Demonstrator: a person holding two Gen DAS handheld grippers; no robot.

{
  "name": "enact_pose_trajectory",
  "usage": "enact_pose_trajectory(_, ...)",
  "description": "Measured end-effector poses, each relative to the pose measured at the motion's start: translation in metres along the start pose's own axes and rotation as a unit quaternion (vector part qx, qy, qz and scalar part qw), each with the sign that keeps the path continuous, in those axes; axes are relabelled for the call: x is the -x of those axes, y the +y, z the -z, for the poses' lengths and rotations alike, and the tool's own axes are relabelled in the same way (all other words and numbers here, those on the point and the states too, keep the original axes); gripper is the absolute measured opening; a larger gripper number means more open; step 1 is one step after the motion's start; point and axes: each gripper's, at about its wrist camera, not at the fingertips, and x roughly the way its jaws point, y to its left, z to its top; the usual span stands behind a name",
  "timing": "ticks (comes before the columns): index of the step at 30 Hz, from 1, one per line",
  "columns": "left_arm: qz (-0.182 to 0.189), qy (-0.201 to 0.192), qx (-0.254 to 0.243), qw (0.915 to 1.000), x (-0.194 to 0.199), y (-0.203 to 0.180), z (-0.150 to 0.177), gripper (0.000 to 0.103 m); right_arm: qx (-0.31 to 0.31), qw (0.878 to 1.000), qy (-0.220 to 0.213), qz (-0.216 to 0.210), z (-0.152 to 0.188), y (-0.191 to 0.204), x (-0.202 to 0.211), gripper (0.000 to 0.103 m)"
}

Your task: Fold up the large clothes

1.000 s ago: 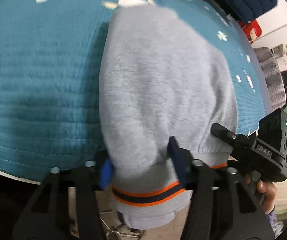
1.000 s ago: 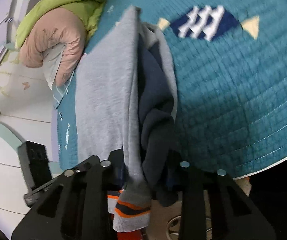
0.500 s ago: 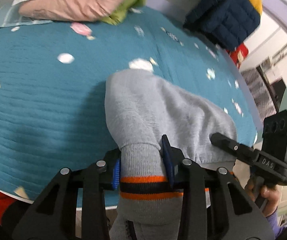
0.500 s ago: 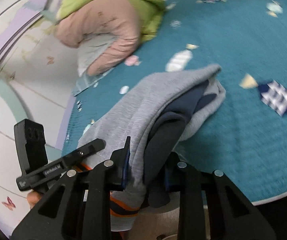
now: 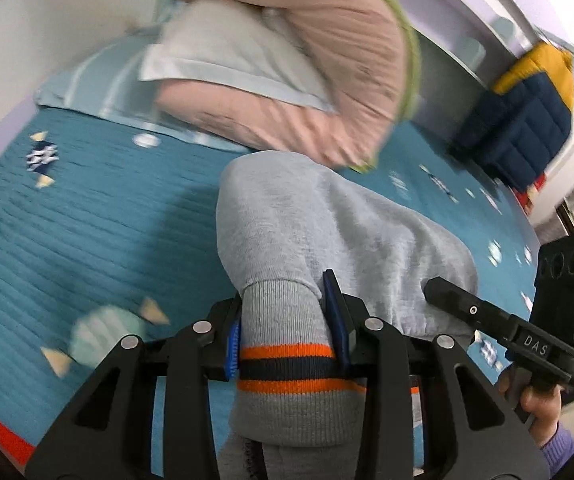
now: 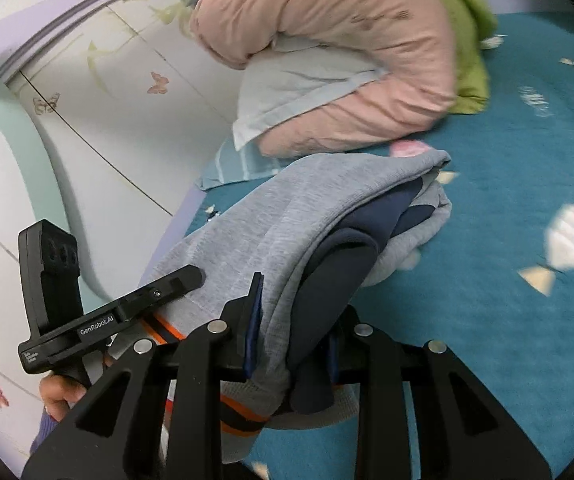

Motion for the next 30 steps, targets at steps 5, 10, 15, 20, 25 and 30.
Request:
enact_pose_trajectory(5, -0.039, 0.020, 0.026, 0.9987, -0.030, 0.061, 0.005, 0.034, -0.020, 0.999, 0.049, 0.009, 0.016, -0.003, -0.075, 0.024)
enact_pose_trajectory(10, -0.077, 0.076, 0.034, 0.9936, -0.068, 0.092, 0.056, 0.045, -0.041, 0.991, 0.111, 0.070, 0.067, -0.024, -0.107, 0.033)
enact_pose_trajectory(15, -0.088, 0.049, 0.081, 0.9916, -0.058, 0.101, 0.076, 0.070, -0.078, 0.988, 0.100, 0.084, 0.089, -0.052, -0.092, 0.057)
enact_pose_trajectory(20, -0.149, 0.035, 0.056, 0.9866, -0.026, 0.080, 0.077, 0.075, -0.104, 0.986, 0.107, 0.070, 0.092, -0.055, -0.073, 0.058)
enact_pose_trajectory(25, -0.212, -0.002, 0.021, 0.9771, 0.033, 0.036, 0.078, 0.084, -0.059, 0.994, 0.082, 0.052, 0.087, -0.029, -0.007, 0.058)
enact_pose_trajectory(30, -0.243, -0.057, -0.044, 0.9672, 0.102, -0.050, 0.094, 0.092, 0.022, 0.996, 0.033, 0.081, 0.086, 0.010, 0.096, 0.059)
